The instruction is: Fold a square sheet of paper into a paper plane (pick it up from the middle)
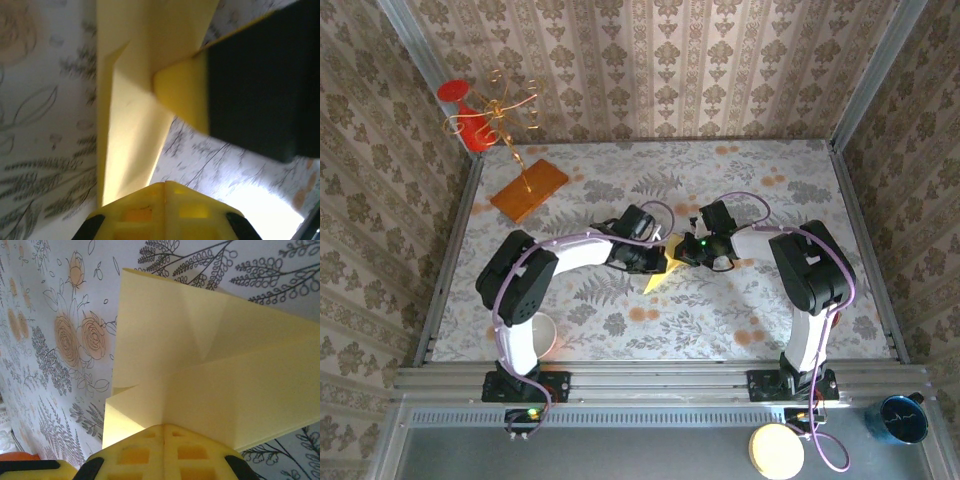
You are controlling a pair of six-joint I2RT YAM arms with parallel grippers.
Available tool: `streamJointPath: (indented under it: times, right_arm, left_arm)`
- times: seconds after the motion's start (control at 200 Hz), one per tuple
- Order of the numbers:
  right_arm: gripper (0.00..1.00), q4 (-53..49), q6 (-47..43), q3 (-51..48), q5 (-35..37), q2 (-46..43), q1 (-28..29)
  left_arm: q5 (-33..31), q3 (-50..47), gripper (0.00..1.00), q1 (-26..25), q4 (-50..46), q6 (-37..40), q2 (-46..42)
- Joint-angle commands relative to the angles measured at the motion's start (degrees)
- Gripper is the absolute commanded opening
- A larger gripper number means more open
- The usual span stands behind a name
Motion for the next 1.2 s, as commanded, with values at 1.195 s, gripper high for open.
streamJointPath:
  times: [1.195]
  right_arm:
    - [0.03,-8.4,-1.6,1.6,1.8,2.2,-1.1]
  left_arm:
    - [5.9,-15.4,0.00,1.2,-0.4,4.5,-8.6]
